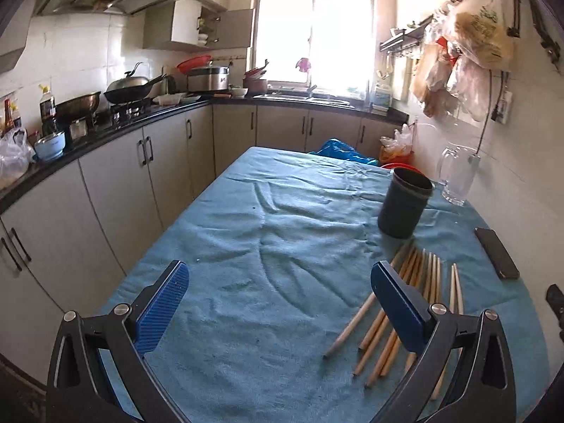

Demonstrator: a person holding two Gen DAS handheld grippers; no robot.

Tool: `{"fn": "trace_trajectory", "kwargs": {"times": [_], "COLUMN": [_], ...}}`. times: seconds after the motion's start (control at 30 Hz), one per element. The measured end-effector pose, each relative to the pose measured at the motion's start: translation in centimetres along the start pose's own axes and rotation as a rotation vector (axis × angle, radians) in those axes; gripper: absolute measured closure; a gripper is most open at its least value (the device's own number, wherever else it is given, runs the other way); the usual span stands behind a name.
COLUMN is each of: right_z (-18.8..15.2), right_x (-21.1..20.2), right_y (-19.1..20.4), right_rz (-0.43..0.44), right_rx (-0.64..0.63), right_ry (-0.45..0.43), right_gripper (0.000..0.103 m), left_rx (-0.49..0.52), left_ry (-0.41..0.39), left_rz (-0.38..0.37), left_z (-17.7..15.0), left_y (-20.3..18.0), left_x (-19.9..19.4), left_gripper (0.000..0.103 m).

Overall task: Organize utensils
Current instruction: 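Move both tools toward the row of wooden chopsticks on the cloth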

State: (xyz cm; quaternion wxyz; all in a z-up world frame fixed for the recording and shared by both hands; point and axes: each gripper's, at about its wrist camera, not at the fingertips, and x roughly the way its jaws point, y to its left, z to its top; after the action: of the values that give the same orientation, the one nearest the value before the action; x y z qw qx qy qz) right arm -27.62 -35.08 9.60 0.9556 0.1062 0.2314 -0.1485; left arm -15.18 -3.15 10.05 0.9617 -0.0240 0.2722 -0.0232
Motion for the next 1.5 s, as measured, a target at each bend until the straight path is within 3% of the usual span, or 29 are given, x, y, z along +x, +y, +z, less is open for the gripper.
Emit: {"fn": "trace_trajectory", "kwargs": {"times": [0.23, 0.4, 0.6, 1.07, 1.23, 1.5], "right_z": [-1.4, -1.7, -2.2, -2.9, -2.7, -3.3], "right_x": [-0.2, -1.3, -0.5, -0.5, -0.8, -0.8], "right_y": [0.4, -0.5, -0.6, 0.0, 0.2, 1.2], "right_rz": [-0.019, -0.049, -0.032, -0.021, -0.003, 0.018], "right_rx": [0.015, 0.025, 0.035, 0.039, 0.047, 0.017], "right_ry": [0.038, 0.001, 0.023, 0.043, 0.031, 0.055], "right_gripper": [0.0, 0.0, 0.0, 0.0, 0.0, 0.0], "left_rx": [0.063, 0.119, 0.172, 0.193, 0.212, 0.226], "left_ry": [-0.025, 0.029, -0.034, -0.026, -0.064, -0.053], "left_rz": [-0.06, -0.1, -0.079, -0.103, -0.081, -0.072], "left_z": [-1.6, -2.3, -2.9, -2.7, -2.4, -2.5], "left_y": [-2.5, -4.5, -5.6, -5.5, -5.3, -5.3], "left_x": [-0.4, 0.4, -0.7, -0.9, -2.4, -2.9], "left_gripper": [0.0, 0.0, 0.0, 0.0, 0.0, 0.0]}}
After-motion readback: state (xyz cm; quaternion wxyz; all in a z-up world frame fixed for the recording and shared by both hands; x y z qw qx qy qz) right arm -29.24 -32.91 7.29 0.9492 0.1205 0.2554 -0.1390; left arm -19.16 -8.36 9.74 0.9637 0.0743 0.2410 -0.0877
